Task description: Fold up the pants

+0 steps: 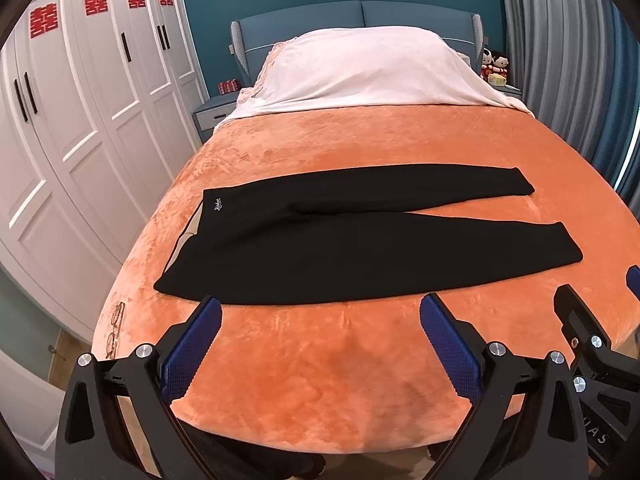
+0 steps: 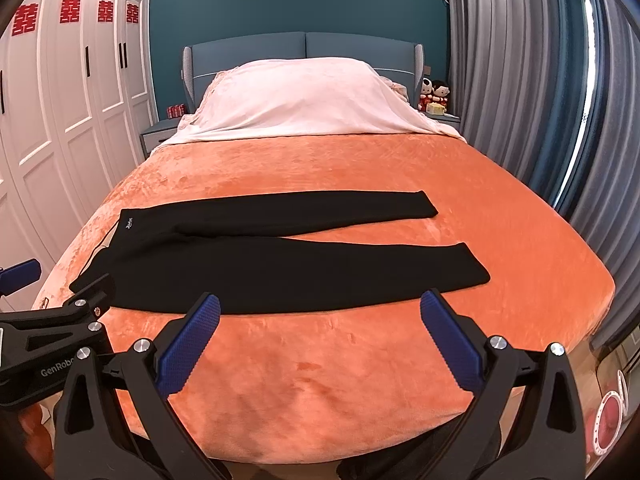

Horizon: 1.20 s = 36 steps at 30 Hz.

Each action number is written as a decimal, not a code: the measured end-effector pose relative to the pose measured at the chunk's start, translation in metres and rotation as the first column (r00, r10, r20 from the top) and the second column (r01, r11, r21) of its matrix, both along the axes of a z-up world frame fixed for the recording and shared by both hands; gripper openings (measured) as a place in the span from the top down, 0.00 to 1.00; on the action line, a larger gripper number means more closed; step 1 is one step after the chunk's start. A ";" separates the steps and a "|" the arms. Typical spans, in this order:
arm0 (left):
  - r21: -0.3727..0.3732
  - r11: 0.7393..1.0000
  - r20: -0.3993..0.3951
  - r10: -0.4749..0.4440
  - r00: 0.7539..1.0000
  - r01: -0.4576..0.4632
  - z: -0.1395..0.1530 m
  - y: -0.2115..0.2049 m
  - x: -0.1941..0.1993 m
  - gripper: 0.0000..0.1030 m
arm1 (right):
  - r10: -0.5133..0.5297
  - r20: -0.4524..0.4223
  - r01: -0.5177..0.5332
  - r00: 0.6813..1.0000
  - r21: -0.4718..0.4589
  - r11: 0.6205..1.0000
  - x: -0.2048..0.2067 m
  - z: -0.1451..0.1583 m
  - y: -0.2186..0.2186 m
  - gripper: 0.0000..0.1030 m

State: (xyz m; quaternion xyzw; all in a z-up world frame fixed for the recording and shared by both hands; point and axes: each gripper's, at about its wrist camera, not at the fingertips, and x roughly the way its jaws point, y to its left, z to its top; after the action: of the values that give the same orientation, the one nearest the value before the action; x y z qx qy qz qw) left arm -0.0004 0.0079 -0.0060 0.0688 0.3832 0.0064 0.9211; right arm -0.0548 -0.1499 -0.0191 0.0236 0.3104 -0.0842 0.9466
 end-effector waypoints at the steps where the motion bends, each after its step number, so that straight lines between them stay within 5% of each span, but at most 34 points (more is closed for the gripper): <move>1: -0.001 1.000 0.000 0.000 1.000 0.000 0.000 0.000 0.000 0.05 | 0.000 -0.002 0.000 1.000 -0.003 1.000 0.000 0.002 0.002 0.04; 36: 0.002 1.000 -0.005 -0.003 1.000 0.003 -0.001 0.001 0.001 0.05 | 0.002 -0.006 -0.002 1.000 -0.001 1.000 0.001 0.001 0.005 0.04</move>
State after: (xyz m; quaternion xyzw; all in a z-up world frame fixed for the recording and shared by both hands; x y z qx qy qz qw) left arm 0.0004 0.0090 -0.0073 0.0703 0.3852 0.0052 0.9201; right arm -0.0538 -0.1444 -0.0182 0.0223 0.3134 -0.0834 0.9457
